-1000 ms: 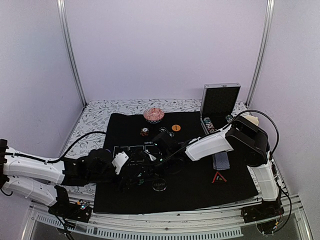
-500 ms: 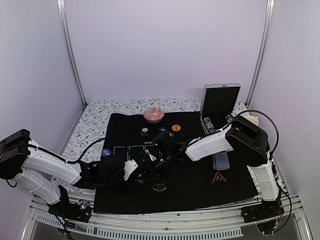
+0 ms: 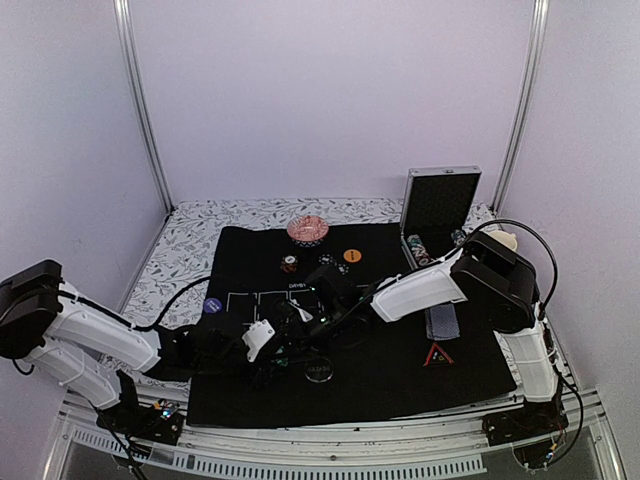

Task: Distribute texas hold em gaming equipment
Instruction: Pass from the right arm to the left

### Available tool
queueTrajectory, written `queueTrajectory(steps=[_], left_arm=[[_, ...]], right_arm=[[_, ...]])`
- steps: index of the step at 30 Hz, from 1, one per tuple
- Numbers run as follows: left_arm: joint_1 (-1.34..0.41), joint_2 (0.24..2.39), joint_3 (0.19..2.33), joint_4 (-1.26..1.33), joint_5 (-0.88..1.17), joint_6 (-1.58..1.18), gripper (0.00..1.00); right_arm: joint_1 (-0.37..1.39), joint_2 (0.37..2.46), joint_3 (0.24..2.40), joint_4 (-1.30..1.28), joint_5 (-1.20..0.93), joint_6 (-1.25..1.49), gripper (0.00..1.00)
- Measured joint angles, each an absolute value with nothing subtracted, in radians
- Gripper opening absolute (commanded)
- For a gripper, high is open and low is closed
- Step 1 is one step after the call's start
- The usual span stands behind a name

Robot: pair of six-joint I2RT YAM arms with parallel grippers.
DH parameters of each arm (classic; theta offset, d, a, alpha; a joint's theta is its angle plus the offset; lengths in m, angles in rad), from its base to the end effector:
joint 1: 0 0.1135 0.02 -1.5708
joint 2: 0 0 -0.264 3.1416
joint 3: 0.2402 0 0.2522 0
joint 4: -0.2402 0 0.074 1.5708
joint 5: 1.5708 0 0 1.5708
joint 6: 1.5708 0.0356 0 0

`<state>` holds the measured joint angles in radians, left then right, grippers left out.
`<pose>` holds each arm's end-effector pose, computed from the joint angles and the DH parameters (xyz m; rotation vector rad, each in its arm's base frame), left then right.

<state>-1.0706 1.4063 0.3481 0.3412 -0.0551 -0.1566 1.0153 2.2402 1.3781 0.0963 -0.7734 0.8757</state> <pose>0.1129 -0.2024 0.1179 1.0121 2.1252 -0.5635 0.2217 0.4044 0.1047 0.6226 -2.5283 -1.4971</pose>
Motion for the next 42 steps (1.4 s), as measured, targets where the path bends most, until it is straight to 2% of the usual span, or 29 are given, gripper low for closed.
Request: queueTrajectory(steps=[12, 19, 23, 26, 31, 36, 39, 42], left_arm=[[-1.060, 1.459, 0.380, 0.326, -0.061, -0.141, 0.49], [-1.034, 1.467, 0.382, 0.339, -0.029, -0.121, 0.23], [-1.020, 1.477, 0.390, 0.339, -0.004, -0.119, 0.01], [-1.016, 1.477, 0.390, 0.339, 0.003, -0.116, 0.00], [-1.014, 1.478, 0.401, 0.321, 0.008, -0.116, 0.00], [-1.012, 1.487, 0.417, 0.309, 0.015, -0.116, 0.00], [-1.012, 1.488, 0.426, 0.311, 0.022, -0.117, 0.00], [-1.008, 1.488, 0.426, 0.289, 0.029, -0.120, 0.00]], right_arm=[[1.015, 2.240, 1.378, 0.096, -0.775, 0.876, 0.04], [1.012, 2.240, 1.378, 0.093, -0.774, 0.887, 0.04], [1.008, 2.240, 1.378, 0.091, -0.776, 0.894, 0.07], [1.008, 2.240, 1.378, 0.091, -0.776, 0.898, 0.13], [1.003, 2.240, 1.378, 0.090, -0.776, 0.900, 0.31], [0.996, 2.226, 1.359, 0.091, -0.770, 0.897, 0.39], [0.993, 2.200, 1.338, 0.090, -0.759, 0.889, 0.52], [0.979, 2.179, 1.320, 0.078, -0.750, 0.872, 0.58]])
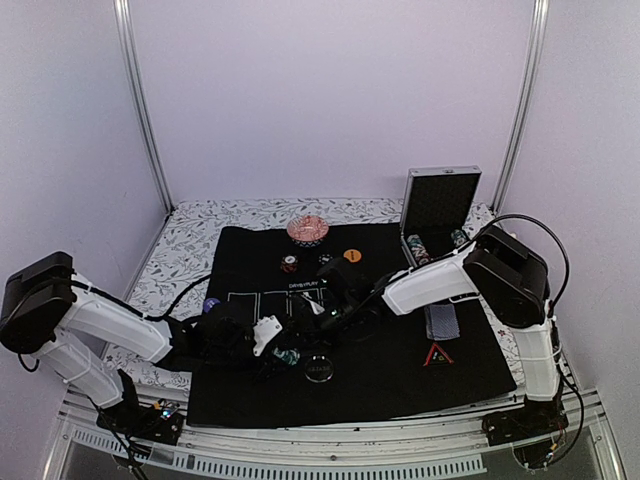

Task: Distribute texas hold em gaming equipment
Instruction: Pass from the right arm to the left, then place the pile of poker chips at the dealer area.

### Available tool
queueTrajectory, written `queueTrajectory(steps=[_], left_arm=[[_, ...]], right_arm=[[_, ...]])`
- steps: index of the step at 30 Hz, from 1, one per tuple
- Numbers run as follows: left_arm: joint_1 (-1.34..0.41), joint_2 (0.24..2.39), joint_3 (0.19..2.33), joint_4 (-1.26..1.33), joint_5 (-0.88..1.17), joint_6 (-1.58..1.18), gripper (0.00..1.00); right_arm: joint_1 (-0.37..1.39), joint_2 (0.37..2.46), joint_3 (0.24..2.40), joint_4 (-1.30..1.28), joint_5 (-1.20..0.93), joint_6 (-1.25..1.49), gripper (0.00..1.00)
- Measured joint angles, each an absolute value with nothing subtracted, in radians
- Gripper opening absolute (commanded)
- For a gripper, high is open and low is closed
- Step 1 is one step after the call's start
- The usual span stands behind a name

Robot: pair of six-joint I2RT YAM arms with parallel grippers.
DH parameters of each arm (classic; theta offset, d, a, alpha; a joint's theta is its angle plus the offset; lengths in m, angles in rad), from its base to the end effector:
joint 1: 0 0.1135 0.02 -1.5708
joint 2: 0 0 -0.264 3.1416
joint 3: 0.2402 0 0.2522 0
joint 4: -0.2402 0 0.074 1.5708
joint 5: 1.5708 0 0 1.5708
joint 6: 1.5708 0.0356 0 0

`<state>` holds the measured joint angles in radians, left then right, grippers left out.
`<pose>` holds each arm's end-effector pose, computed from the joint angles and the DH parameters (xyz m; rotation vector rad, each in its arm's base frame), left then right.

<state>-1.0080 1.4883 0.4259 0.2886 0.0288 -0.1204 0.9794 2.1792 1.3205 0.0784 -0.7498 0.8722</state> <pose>0.1316 -0.2105 0.1152 1.0529 2.1804 -0.5746 0.2293 0.3850 0.1135 0.5673 -2.5813 -1.4865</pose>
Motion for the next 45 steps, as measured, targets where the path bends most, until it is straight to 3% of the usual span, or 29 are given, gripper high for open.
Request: queueTrajectory(steps=[15, 45], left_arm=[[-0.999, 1.488, 0.427, 0.263, 0.041, -0.121, 0.00], [-0.997, 1.564, 0.588, 0.075, 0.044, -0.111, 0.00]], right_arm=[[0.950, 2.152, 1.319, 0.030, -0.711, 0.831, 0.62], [0.850, 1.737, 1.109, -0.219, -0.430, 0.743, 0.65]])
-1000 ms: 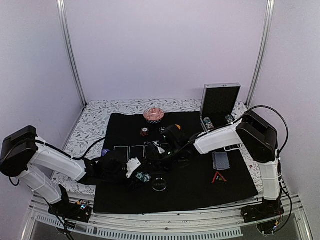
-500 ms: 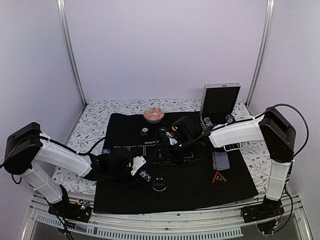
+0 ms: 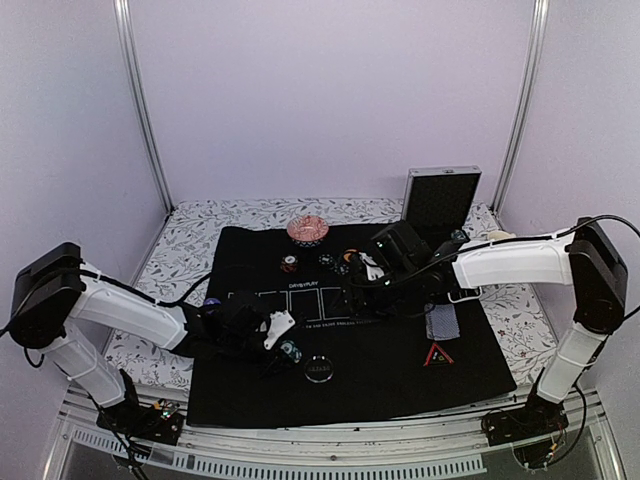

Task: Distribute texas hold em gaming equipment
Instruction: Place the pile of poker chips at the dealer area.

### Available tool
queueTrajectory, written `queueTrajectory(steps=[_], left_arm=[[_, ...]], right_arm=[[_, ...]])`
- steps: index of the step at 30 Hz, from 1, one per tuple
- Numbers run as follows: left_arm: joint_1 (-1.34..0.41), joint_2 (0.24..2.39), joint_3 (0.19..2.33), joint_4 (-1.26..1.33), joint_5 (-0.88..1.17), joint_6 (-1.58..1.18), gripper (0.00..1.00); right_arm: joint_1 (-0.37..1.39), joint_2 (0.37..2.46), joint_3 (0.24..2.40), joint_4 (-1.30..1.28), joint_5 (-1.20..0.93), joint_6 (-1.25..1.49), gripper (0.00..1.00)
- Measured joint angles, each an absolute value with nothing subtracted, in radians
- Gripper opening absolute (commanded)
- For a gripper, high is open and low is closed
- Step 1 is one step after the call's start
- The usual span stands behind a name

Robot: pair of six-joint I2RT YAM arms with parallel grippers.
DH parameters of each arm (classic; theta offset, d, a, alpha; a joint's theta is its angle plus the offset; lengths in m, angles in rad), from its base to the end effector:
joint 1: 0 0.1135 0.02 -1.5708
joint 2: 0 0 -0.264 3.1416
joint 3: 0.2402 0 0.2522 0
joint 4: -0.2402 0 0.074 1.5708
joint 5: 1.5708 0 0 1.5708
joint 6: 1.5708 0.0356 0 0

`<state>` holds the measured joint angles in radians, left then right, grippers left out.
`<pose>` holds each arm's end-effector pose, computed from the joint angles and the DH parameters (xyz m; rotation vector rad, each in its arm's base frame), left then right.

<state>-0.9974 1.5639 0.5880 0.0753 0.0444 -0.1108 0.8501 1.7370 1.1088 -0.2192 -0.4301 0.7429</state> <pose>0.1469 -0.2304 0.1224 1.1099 2.2917 -0.5146 0.2314 0.2859 0.1987 -0.3678 2.6868 1.1438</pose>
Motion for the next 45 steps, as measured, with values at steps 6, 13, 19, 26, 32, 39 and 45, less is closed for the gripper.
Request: queueTrajectory(steps=[6, 13, 19, 26, 32, 39, 45], left_arm=[[-0.996, 1.508, 0.589, 0.033, 0.045, -0.126, 0.00], [-0.989, 1.443, 0.588, 0.010, 0.044, -0.160, 0.00], [-0.967, 1.481, 0.587, -0.003, 0.046, -0.185, 0.00], [-0.960, 1.541, 0.594, 0.013, 0.072, -0.180, 0.00], [-0.959, 1.563, 0.615, 0.012, 0.081, -0.167, 0.06], [-0.959, 1.566, 0.620, 0.008, 0.089, -0.161, 0.09], [-0.959, 1.531, 0.619, -0.030, 0.089, -0.168, 0.09]], right_arm=[[0.850, 1.682, 1.096, -0.243, -0.393, 0.735, 0.65], [0.850, 1.622, 1.047, -0.265, -0.366, 0.733, 0.66], [0.850, 1.585, 1.025, -0.281, -0.348, 0.730, 0.66], [0.850, 1.583, 1.017, -0.293, -0.342, 0.716, 0.66], [0.850, 1.583, 1.012, -0.295, -0.333, 0.713, 0.66], [0.850, 1.583, 1.012, -0.298, -0.329, 0.707, 0.67], [0.850, 1.583, 1.012, -0.300, -0.329, 0.704, 0.67]])
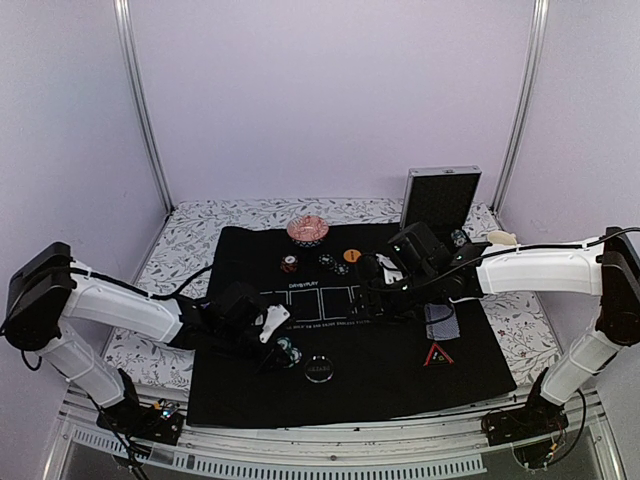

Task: Distribute texas hold em gaming equipment
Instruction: Place the pile of poker chips at the dealer area.

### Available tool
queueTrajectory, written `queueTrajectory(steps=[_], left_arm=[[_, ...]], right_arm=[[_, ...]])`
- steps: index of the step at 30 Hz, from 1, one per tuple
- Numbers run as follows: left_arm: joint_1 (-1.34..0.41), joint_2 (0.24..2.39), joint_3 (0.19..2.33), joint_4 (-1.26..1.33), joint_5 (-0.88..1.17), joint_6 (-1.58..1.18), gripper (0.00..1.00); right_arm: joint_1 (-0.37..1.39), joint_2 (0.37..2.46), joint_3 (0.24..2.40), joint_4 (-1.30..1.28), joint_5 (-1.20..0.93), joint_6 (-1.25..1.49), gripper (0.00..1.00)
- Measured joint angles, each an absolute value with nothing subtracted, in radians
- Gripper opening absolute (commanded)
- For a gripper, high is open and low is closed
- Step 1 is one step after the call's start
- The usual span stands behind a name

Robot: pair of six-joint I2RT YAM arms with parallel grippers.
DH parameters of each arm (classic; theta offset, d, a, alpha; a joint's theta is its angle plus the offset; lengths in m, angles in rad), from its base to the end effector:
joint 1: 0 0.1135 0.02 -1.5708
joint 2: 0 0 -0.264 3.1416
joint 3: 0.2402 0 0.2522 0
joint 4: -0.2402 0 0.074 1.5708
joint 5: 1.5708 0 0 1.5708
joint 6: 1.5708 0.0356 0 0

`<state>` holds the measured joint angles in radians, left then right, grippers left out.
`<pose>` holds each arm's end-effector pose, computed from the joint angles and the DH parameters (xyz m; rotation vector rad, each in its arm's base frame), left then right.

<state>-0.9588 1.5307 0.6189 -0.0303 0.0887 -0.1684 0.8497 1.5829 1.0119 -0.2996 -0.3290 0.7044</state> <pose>0.1532 -0.2238 0.1318 1.0365 2.3871 -0.5496 0.2100 0.2563 0.2132 -0.3575 2.6683 1.0061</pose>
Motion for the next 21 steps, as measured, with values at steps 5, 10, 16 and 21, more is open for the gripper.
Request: queueTrajectory(steps=[5, 10, 16, 21], left_arm=[[-0.959, 1.463, 0.603, -0.032, 0.090, -0.170, 0.09], [-0.959, 1.467, 0.598, -0.031, 0.104, -0.171, 0.10], [-0.959, 1.516, 0.598, -0.028, 0.118, -0.177, 0.19], [-0.960, 1.532, 0.599, -0.019, 0.120, -0.177, 0.38]], right_arm=[[0.850, 1.583, 1.012, -0.305, -0.329, 0.697, 0.67], [0.850, 1.584, 1.013, -0.321, -0.329, 0.690, 0.67], [0.850, 1.587, 1.015, -0.327, -0.330, 0.687, 0.67], [0.850, 1.594, 1.015, -0.332, -0.330, 0.683, 0.68]])
